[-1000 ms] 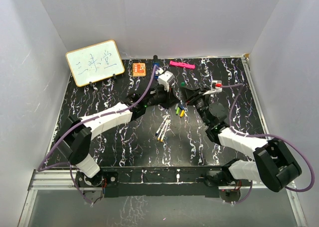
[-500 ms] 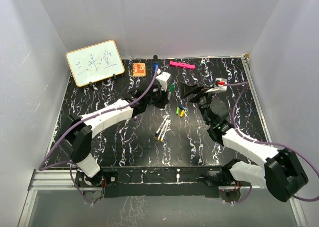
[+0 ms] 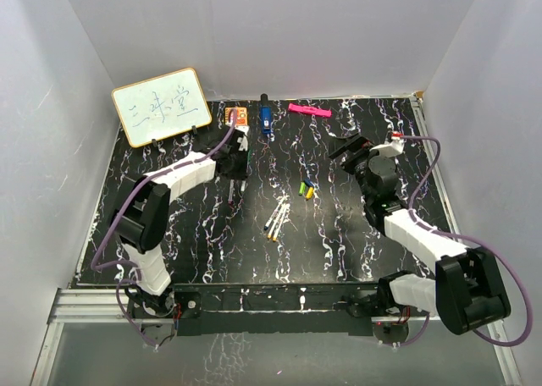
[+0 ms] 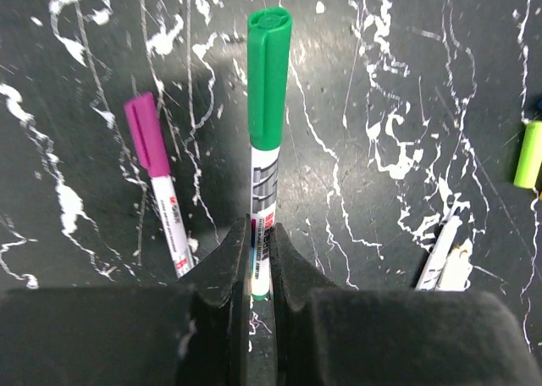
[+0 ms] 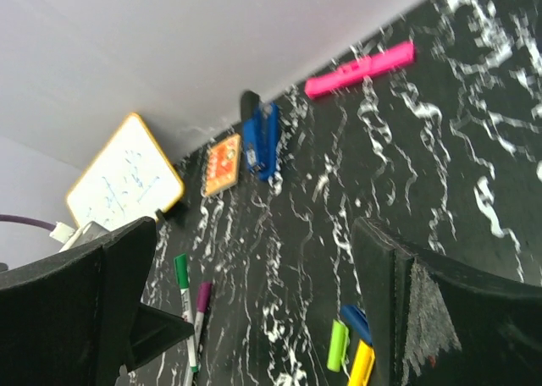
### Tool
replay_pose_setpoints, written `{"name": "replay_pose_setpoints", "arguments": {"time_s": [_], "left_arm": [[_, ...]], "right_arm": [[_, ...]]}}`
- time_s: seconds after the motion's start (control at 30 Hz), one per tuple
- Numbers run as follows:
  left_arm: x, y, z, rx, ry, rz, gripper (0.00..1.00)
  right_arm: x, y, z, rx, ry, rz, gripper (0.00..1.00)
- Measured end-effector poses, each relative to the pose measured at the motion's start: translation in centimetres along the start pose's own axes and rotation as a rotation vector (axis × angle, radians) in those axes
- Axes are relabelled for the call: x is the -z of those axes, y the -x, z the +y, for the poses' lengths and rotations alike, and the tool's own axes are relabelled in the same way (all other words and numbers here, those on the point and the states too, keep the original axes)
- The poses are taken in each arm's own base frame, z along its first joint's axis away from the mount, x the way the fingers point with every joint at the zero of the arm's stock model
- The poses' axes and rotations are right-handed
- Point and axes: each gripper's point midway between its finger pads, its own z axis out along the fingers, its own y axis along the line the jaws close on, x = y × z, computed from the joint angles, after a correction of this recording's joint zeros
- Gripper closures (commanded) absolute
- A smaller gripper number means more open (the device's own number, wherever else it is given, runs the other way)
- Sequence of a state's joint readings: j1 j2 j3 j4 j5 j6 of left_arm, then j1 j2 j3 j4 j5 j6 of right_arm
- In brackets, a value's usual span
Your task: Insert the pens into the pen caps
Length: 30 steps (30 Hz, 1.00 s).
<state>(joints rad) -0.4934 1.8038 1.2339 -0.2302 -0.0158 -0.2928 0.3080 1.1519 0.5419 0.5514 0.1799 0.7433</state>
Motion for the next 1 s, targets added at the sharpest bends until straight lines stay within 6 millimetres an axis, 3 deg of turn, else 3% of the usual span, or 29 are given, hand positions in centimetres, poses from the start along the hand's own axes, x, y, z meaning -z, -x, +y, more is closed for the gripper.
{"name": "replay_pose_setpoints", "arguments": {"time_s": [0.13,0.3,0.57,0.67,0.77,1.0], "left_arm": [[-0.6,-1.4,-0.2,0.01,-0.012,0.053,1.0],[-0.7,-2.0,-0.2,0.009,-0.007,0.077,1.0],[-2.6,-4.5,1.0,0.007,0.048,0.17,0.99],[-2.6,-4.5,1.0,0.007,0.053,0.168,0.92],[-2.6,-4.4,1.2,0.006,0.059,0.166,0.69],[-2.6,-4.3,1.1,0.007,0.062,0.163,0.6]], "right_arm": [[0.0,-1.3,-1.7,-0.041,-0.044,0.049,0.02],[1.6,-0.8,-2.1,-0.058,-0.042,0.008,0.02],[1.9,-0.6,-2.5,0.002,-0.07,0.025,0.02],[2.1,-1.2,-3.0,0.018,-0.09,0.049,0.02],[2.1,-1.7,-3.5,0.03,-0.104,0.067,0.02],[2.1,-2.1,-3.8,0.051,-0.109,0.081,0.02]]}}
